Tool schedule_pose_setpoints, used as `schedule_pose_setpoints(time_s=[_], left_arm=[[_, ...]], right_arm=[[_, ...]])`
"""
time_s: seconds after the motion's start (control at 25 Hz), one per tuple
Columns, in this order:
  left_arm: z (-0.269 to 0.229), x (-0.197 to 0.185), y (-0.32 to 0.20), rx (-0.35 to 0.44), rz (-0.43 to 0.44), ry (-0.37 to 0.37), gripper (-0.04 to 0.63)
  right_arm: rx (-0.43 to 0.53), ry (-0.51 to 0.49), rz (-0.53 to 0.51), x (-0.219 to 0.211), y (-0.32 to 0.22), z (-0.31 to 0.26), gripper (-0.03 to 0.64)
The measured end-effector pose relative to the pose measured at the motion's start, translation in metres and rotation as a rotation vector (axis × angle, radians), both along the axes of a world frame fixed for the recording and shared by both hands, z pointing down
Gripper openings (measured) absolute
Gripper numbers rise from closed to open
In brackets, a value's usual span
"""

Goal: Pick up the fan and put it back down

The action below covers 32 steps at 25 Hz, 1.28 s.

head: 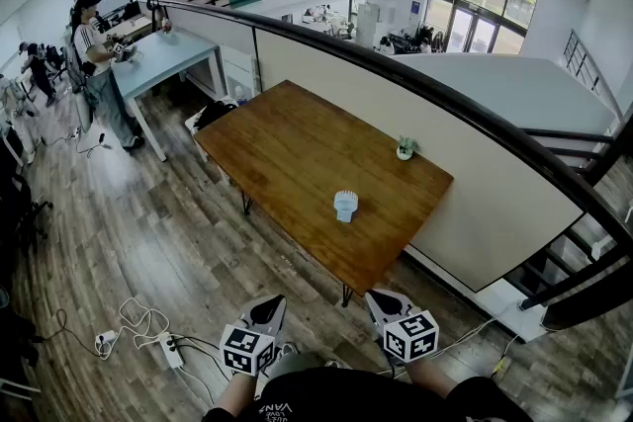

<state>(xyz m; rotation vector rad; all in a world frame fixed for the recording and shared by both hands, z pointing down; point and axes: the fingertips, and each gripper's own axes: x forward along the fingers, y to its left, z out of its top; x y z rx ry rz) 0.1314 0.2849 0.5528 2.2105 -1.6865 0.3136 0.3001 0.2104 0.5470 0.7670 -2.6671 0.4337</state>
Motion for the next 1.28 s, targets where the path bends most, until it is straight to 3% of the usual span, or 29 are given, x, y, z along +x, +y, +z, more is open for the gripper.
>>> schedule_pose_setpoints(time_s=[0.24, 0.28, 0.36, 0.4, 0.48, 0.52, 0.92, 1.28], left_arm=[[0.001, 0.006, -0.001, 0.037, -0.014, 0.034, 0.011], [0.001, 0.008, -0.001, 0.044, -0.013, 0.053, 0.047], [0.001, 0.01, -0.002, 0.049, -0.01, 0.089, 0.194], [0.003, 0.011, -0.002, 0.045, -0.007, 0.1, 0.212], [0.007, 0.009, -0.006, 0.038, 0.001, 0.111, 0.228], [0.009, 0.006, -0.011, 0.038, 0.005, 0.115, 0.233], [0.001, -0.059, -0.075, 0.057, 0.066, 0.124, 0.249], [-0.002, -0.139, -0.119, 0.049, 0.145, 0.121, 0.25]], right_arm=[[-0.014, -0.11, -0.035, -0.001, -0.005, -0.008, 0.012], [-0.018, -0.121, -0.038, -0.001, -0.006, -0.007, 0.015], [-0.032, -0.119, -0.034, -0.001, -0.01, -0.004, 0.023], [-0.038, -0.116, -0.025, -0.002, -0.014, -0.002, 0.039], [-0.041, -0.112, 0.002, -0.006, -0.023, 0.0, 0.166], [-0.039, -0.111, 0.012, -0.009, -0.028, 0.0, 0.195], [-0.003, -0.061, 0.072, -0.065, -0.084, -0.002, 0.202], [0.018, -0.055, 0.231, -0.116, -0.134, -0.007, 0.213]])
